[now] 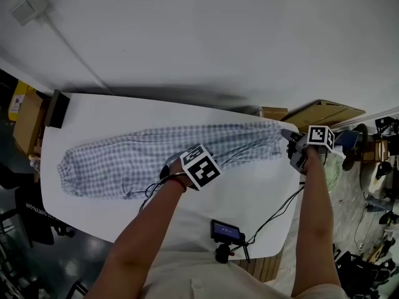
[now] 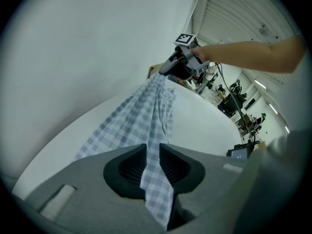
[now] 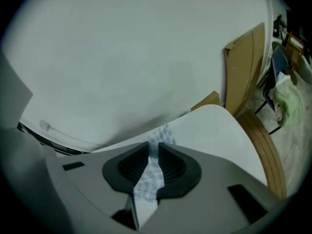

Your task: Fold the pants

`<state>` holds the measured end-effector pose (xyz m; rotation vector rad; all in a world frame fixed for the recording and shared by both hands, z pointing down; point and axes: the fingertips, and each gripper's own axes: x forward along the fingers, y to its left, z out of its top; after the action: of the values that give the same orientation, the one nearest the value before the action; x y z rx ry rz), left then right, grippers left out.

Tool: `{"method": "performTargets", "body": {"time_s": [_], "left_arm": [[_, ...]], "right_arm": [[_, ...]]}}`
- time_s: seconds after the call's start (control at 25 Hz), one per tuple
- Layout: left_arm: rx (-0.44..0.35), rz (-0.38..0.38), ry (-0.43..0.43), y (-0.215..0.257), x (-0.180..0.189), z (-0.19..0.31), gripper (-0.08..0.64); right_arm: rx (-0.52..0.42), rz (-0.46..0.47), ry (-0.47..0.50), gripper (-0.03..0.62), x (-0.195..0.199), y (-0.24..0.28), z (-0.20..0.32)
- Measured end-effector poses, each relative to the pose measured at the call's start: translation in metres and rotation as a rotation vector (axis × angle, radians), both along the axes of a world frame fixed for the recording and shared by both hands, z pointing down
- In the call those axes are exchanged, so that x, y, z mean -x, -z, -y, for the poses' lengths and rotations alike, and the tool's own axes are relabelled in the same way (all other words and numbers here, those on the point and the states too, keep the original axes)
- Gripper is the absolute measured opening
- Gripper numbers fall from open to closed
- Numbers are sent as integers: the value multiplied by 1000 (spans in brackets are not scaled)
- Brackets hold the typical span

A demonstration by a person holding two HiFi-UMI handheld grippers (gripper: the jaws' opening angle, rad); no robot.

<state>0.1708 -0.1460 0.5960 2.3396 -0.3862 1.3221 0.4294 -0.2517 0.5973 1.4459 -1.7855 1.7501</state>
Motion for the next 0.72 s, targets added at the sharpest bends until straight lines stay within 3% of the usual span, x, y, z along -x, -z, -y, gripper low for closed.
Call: {"method": "performTargets", "body": {"time_s": [0.08,0.16,0.28,0.4,0.48,0.56,0.64,0.72], "left_arm": [[-1,2,-3,0,0,-1,81],[-3,6,-7,-1,0,-2,81],[-9,8,-11,0,-1,-1,81],[-12,6,-15,1,-5,-1,81],[-13,5,-23,2,-8,-4,81],[-16,5,-30,3,-10,-4,81],[-23,4,-32,5,-10,-3,81],[-27,-1,-36,6,-12,-5,83]], "right_arm": [[12,56,-20,60,2,-2,-2],[38,52,47,60,6,-8,-11],[59,-89,279,66,13,-18,-24],[-19,-279,432,114,21,-24,-15],[-82,-397,466,149,23,-25,-2],[-82,-432,488,186,27,-27,4],[-79,-397,479,233,31,-25,6],[-120,-320,391,236,27,-13,9]]}}
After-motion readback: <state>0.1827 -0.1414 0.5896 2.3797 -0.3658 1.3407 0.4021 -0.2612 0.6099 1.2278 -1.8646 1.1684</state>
